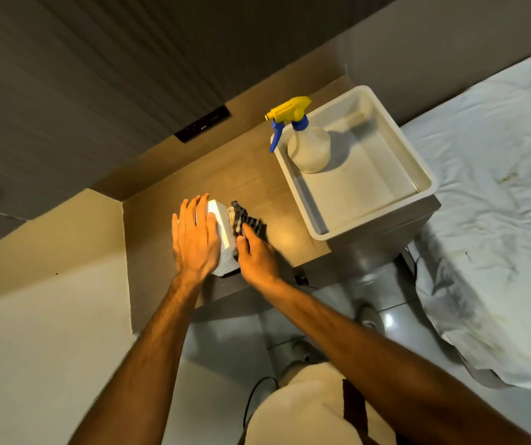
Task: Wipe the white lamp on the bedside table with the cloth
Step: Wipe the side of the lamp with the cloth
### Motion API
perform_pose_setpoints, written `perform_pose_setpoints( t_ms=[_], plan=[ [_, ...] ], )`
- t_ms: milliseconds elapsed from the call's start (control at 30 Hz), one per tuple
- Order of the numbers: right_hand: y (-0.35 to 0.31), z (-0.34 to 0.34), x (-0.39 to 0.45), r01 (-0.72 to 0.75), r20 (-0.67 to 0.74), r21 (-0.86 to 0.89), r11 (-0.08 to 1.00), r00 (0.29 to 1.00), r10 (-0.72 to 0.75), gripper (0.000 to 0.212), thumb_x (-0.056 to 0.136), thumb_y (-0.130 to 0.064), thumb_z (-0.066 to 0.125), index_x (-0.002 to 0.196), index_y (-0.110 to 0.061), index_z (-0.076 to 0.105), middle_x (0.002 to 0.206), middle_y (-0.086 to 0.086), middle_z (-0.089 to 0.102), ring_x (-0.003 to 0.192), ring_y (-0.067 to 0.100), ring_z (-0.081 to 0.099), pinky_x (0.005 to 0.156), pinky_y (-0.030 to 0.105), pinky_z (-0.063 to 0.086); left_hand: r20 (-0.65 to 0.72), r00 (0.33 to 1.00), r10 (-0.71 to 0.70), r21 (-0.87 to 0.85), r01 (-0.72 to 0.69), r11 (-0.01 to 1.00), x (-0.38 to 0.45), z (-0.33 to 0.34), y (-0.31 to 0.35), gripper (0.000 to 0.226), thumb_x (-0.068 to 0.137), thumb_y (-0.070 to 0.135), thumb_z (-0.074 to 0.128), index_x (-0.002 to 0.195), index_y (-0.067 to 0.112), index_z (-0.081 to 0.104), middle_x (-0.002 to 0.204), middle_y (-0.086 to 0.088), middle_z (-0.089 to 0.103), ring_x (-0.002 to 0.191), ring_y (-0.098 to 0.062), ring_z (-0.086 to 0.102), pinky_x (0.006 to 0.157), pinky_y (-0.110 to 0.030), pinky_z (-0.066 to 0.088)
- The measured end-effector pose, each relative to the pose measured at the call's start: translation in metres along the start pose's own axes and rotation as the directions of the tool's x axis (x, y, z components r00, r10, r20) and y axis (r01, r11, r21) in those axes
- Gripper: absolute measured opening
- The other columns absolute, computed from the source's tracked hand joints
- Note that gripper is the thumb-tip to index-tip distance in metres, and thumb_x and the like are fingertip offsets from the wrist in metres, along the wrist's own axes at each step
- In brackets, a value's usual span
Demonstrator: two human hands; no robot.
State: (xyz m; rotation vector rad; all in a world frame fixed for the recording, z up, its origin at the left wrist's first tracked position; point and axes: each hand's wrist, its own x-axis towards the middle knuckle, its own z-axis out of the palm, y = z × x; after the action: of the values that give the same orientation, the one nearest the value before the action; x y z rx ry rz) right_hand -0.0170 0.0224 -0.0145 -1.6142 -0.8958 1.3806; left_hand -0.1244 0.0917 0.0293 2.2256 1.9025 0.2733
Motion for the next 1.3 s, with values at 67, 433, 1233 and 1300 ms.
perform_pose_setpoints(
  t_ms=[67,433,1233,1300],
  plan=[
    [-0.01,0.002,-0.003,0.071,-0.012,0.026,0.997,0.997,-0.071,0.046,0.111,-0.032,0.034,0.155,-0.024,0.043,0.15,0.013,0.056,0.133,0.031,0.057,0.109,0.043,0.051,0.005,1.0,-0.003,-0.003,0.003,1.0,0.0,0.0,0.0,0.064,0.104,0.042,0.02,0.158,0.014,0.037,0.166,-0.011,0.039,0.16,-0.03,0.024,0.134,-0.053,0.009],
    [-0.013,-0.004,0.012,-0.083,0.02,-0.069,0.994,0.996,0.084,0.046,0.112,-0.028,0.032,0.155,-0.019,0.042,0.153,0.015,0.051,0.139,0.035,0.05,0.115,0.047,0.045,-0.006,1.0,-0.003,0.033,0.003,0.999,-0.002,0.001,0.003,0.063,0.103,0.04,0.02,0.159,0.014,0.036,0.167,-0.011,0.038,0.161,-0.03,0.023,0.134,-0.055,0.009],
    [-0.04,-0.012,0.037,0.028,0.084,-0.078,0.997,0.996,-0.022,0.046,0.111,-0.033,0.033,0.154,-0.023,0.045,0.142,0.02,0.06,0.124,0.036,0.062,0.099,0.037,0.051,0.018,1.0,0.003,0.034,-0.003,0.999,-0.004,-0.004,0.004,0.066,0.103,0.041,0.016,0.16,0.012,0.033,0.169,-0.011,0.034,0.162,-0.03,0.018,0.134,-0.055,0.007],
    [-0.029,-0.015,0.036,-0.082,0.068,-0.125,0.989,0.994,0.091,0.046,0.112,-0.033,0.031,0.154,-0.021,0.043,0.148,0.02,0.055,0.132,0.037,0.057,0.107,0.041,0.049,0.012,1.0,0.002,0.03,-0.002,1.0,-0.004,-0.003,0.004,0.064,0.103,0.039,0.019,0.159,0.012,0.035,0.168,-0.012,0.035,0.162,-0.03,0.019,0.134,-0.054,0.007]
  ],
)
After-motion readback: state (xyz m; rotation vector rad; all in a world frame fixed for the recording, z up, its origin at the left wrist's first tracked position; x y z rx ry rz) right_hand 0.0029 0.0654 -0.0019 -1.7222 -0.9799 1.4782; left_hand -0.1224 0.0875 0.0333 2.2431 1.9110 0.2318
